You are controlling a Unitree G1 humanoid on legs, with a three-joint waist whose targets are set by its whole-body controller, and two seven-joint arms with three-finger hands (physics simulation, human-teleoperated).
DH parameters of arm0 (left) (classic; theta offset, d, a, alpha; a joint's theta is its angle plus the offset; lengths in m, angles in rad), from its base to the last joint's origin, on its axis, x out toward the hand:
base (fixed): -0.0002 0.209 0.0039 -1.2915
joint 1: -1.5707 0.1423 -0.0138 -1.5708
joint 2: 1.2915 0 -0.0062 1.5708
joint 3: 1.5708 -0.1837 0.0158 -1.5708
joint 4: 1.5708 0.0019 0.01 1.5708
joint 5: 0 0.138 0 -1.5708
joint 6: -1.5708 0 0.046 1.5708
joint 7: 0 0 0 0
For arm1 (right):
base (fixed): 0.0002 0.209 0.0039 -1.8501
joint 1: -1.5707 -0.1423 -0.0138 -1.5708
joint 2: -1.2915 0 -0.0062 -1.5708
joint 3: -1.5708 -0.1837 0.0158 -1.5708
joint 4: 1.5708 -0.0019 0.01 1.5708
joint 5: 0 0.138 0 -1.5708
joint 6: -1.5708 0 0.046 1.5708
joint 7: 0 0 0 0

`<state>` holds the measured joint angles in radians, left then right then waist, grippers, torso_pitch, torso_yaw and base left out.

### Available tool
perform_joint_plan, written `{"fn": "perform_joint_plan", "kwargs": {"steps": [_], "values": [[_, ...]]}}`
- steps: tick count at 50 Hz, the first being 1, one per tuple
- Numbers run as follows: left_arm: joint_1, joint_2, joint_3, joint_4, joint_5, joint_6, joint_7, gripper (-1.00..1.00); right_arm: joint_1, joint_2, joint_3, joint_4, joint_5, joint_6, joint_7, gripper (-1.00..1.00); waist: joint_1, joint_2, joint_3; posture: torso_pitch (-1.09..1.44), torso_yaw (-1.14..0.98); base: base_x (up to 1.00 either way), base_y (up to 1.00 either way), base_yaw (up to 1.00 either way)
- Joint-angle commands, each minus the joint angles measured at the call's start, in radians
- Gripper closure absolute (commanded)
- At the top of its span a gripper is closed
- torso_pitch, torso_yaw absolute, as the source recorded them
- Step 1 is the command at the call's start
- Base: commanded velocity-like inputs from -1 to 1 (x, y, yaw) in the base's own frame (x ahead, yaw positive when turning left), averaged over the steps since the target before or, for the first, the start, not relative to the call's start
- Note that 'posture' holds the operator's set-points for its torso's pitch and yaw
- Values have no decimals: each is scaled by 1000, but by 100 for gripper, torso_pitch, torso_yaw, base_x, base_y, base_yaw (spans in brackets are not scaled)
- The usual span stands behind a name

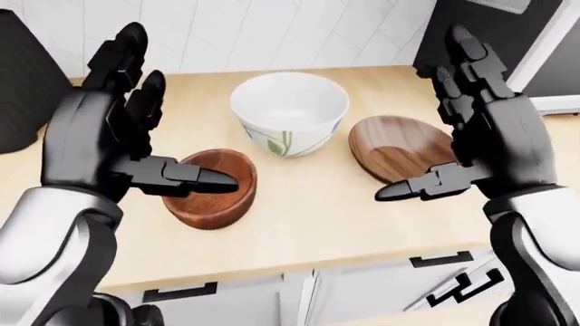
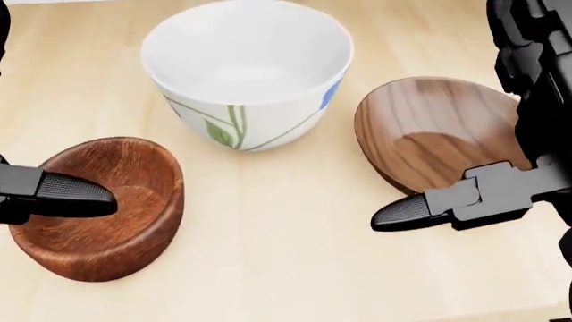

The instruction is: Stack the bowls from largest to smallest.

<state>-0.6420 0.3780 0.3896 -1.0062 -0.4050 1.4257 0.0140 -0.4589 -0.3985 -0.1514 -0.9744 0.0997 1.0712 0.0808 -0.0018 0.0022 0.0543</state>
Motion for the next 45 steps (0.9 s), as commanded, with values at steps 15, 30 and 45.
{"fn": "perform_joint_plan", "kwargs": {"steps": [15, 30, 45], "values": [[-32, 17, 16, 15, -20, -31, 16, -100, 41, 152, 132, 176, -994, -444, 485, -100, 0, 12, -15, 0, 0, 0, 0, 0], [-10, 29, 28, 29, -70, -73, 48, -100, 50, 258, 117, 402, -1164, -724, 468, -82, -4, 29, -31, 0, 0, 0, 0, 0], [49, 46, 16, 45, -116, -143, 93, -100, 33, 255, 112, 555, -1205, -798, 402, -75, -6, 26, -38, 0, 0, 0, 0, 0]]}}
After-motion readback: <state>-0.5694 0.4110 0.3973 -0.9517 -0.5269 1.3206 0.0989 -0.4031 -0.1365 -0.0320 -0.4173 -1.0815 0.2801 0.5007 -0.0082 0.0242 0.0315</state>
